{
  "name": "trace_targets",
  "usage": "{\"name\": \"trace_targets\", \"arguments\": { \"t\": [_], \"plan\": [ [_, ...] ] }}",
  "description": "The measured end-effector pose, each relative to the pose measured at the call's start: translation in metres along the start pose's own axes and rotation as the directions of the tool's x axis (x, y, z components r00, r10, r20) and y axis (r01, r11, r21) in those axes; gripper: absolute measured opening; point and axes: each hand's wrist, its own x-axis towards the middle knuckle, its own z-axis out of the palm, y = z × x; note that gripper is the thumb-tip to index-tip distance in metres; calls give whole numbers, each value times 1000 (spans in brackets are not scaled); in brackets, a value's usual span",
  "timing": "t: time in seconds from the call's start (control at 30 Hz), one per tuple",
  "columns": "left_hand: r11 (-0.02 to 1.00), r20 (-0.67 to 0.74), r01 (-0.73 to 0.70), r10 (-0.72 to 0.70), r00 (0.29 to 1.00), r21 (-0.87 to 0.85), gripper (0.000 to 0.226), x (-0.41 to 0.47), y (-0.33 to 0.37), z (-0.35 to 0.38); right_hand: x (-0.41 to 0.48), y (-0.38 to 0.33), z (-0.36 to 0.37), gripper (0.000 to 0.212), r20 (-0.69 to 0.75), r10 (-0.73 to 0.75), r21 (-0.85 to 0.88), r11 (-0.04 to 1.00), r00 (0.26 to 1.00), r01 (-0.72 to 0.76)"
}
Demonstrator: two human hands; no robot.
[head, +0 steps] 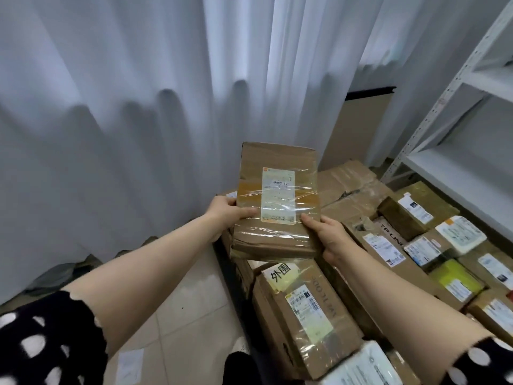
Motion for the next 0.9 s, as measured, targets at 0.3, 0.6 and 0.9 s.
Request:
{"name": "trace_targets", "arguments": {
  "t": [0.3, 0.6, 0.9],
  "plan": [
    [991, 103, 70, -82, 991, 114, 25, 153, 58, 5, 134, -56, 9, 22, -101, 85, 12, 996, 991, -84],
    [976, 188, 72, -112, 976, 206, 21, 282, 86, 44, 220, -97, -33, 20, -320, 35, -137, 987, 947, -82],
    [873, 375, -99, -101, 921, 477, 30, 411, 94, 76, 320, -149, -78, 34, -472, -33, -410, 893, 881, -186]
  ]
}}
